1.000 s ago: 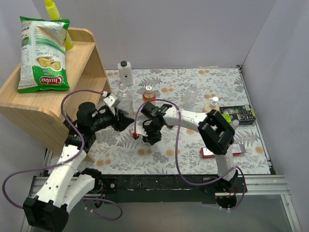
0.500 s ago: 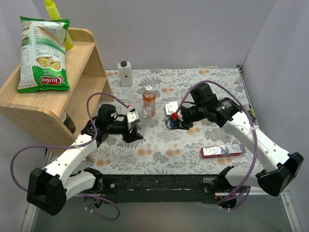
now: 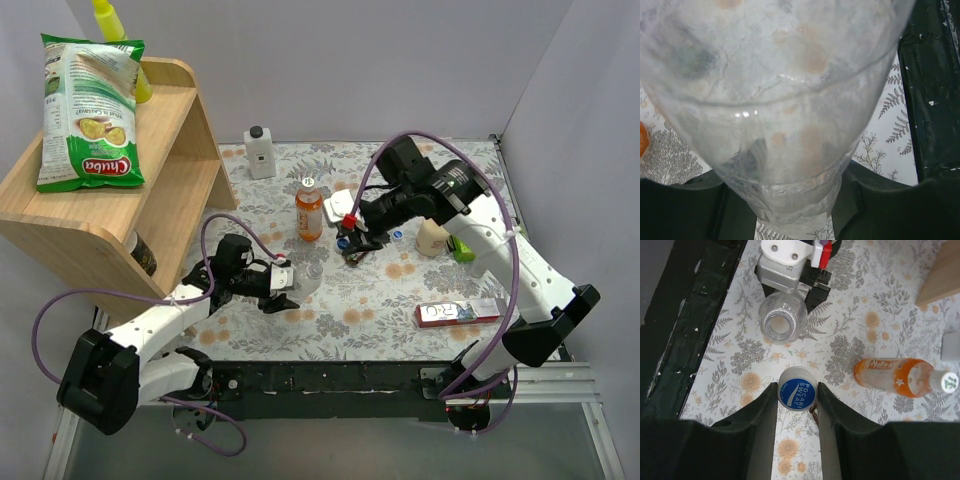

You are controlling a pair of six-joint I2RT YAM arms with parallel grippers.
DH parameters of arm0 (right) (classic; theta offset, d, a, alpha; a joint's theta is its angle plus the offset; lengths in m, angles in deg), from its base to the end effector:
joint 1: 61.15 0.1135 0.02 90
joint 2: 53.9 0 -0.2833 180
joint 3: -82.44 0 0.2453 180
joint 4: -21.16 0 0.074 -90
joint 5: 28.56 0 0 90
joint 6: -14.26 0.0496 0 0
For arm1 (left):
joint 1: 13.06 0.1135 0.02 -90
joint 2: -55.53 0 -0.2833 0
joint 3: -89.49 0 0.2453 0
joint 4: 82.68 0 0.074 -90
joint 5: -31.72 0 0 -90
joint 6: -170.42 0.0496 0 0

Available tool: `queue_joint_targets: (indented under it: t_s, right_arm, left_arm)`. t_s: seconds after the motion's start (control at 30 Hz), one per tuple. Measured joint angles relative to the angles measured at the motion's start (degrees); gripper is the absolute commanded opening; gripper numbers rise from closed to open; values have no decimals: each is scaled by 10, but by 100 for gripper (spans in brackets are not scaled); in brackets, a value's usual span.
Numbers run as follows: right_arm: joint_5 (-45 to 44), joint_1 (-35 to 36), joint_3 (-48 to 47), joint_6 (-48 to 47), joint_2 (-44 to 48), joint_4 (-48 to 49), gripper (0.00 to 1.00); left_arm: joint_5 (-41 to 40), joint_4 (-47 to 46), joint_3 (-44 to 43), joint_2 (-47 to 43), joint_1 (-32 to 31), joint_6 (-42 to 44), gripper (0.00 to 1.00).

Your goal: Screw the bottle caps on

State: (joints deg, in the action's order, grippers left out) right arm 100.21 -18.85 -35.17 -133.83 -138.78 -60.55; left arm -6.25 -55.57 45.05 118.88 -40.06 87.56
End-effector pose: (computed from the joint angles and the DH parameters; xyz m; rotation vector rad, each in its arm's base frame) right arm 0.1825 0.2081 0.4433 -1.9324 1.2219 0.6735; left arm 0.1583 -0.1245 0.2120 1.0871 2.0258 -1.2415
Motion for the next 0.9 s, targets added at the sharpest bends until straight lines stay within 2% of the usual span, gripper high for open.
queue_joint_targets:
  t_s: [0.17,0.4,0.9]
  right_arm:
    - [-9,40,0,-59,-23,-20,1]
    - [-22,90,0,-113,-33,-27,1]
    - [-45,117,-3,-162,-33,-61,1]
  left_arm:
    - [-1,-19,0,0,-31,10,0]
    - [-12,-49,0,-6,-73,-23,0]
    - [-33,-96,29,-23,-84,-64,0]
